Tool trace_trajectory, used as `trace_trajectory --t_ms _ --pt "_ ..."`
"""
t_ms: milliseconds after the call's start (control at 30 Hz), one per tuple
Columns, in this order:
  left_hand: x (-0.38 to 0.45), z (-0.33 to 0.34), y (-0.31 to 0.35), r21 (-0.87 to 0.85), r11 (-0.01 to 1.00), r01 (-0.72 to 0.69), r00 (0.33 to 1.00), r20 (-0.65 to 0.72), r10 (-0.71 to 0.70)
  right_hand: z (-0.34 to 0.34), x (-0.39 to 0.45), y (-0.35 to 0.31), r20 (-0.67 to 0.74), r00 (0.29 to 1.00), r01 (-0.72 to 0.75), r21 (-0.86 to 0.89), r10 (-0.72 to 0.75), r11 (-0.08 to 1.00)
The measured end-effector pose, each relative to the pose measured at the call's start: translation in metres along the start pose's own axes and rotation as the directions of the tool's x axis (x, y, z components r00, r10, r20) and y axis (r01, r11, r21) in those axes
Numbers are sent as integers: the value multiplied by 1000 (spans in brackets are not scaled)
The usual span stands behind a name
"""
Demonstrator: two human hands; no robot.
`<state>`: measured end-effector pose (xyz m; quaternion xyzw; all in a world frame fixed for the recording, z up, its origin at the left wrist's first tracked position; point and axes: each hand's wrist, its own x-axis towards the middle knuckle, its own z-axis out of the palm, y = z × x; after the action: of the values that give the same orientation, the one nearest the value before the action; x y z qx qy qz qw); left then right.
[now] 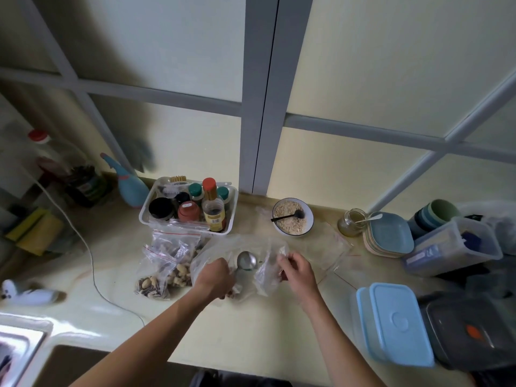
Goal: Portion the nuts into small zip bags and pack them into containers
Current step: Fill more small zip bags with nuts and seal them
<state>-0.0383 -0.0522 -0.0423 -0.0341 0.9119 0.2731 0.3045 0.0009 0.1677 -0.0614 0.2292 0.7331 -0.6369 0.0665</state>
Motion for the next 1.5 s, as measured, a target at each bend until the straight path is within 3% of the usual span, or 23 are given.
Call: trace_trajectory --t_ms 67,133,233,333,433,533,700,867,967,1033,1167,1300,1500 --pt "3 -1 2 -3 1000 4 1000 -6 -4 -1 6 1 -88 993 -69 162 84 984" --pt "7 -1 2 -15 1000 7 1000 -11 -7 -4 21 17 -259 940 -162 230 221 960" --pt "10 -1 2 -13 1000 17 1000 6 -17 -14 58 77 -395 825 -418 57 405 907" --pt "14 -1 1 -16 1000 15 999 34 -14 -16 79 113 -338 820 -508 -54 463 860" --pt "18 -6 3 -11 1000 8 998 63 -7 -6 66 72 -257 891 -417 -138 374 898" --pt "22 -13 5 -20 1000 -7 993 119 10 1 75 78 -180 942 -327 -306 283 894" --pt "29 -20 2 -2 1000 -6 986 167 6 8 81 77 -202 954 -280 -321 223 905" --pt "39 -24 4 -35 999 8 991 136 -3 9 70 62 -322 931 -273 -306 171 912" --pt "43 -28 4 -29 1000 -3 984 176 8 10 71 66 -192 971 -212 -411 143 887" --pt "45 -30 3 -26 1000 -3 982 190 8 14 80 81 -123 977 -206 -380 171 902" --pt "45 -34 4 1 1000 -22 977 213 21 19 113 156 -164 966 -244 -323 200 914" --pt "50 -37 3 23 999 -26 980 197 20 26 68 74 -228 961 -216 -273 156 937" --pt "54 -43 8 54 998 -30 964 264 15 16 61 67 -219 938 -269 19 267 963"
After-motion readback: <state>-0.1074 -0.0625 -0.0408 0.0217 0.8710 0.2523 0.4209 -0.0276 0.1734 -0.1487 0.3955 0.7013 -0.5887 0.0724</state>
